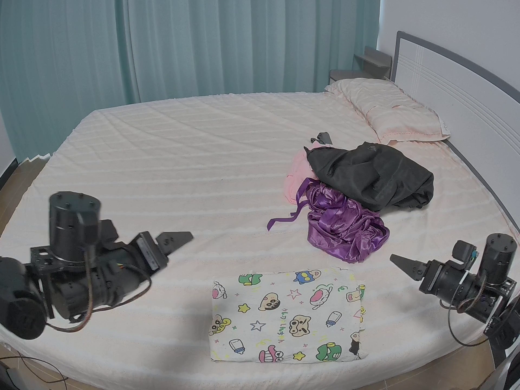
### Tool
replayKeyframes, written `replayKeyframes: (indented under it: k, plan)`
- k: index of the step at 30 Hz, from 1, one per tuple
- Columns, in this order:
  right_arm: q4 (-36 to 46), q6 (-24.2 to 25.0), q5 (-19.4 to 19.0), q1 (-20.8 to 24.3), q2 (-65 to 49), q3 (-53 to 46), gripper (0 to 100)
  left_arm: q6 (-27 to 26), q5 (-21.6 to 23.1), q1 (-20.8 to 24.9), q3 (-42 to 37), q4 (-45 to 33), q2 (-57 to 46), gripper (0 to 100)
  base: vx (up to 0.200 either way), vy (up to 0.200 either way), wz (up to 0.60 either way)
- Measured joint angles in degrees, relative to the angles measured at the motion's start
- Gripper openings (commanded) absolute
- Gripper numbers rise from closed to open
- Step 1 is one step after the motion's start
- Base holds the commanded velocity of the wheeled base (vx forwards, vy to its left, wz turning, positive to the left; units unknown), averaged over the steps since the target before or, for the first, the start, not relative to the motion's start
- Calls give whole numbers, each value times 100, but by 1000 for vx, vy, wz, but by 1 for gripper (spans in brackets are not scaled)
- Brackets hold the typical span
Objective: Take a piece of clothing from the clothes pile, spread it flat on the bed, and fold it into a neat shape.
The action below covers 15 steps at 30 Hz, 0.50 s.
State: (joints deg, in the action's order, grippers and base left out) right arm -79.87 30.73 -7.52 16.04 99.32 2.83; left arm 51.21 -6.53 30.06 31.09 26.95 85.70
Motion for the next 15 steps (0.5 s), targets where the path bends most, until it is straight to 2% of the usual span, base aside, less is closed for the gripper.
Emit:
replayKeyframes:
  k: [5, 10, 15]
  plan:
    - [723, -150, 274, -6, -1214, -140, 100, -369, -706, -57, -333, -93, -1029, 100, 0, 0, 0]
    - [2046, -352, 411, -6, -2600, -178, 100, -931, -1465, -88, -745, -158, -2026, 100, 0, 0, 0]
    - [3413, -608, 503, -28, -4001, -184, 100, -1446, -2026, -99, -1097, -229, -2832, 100, 0, 0, 0]
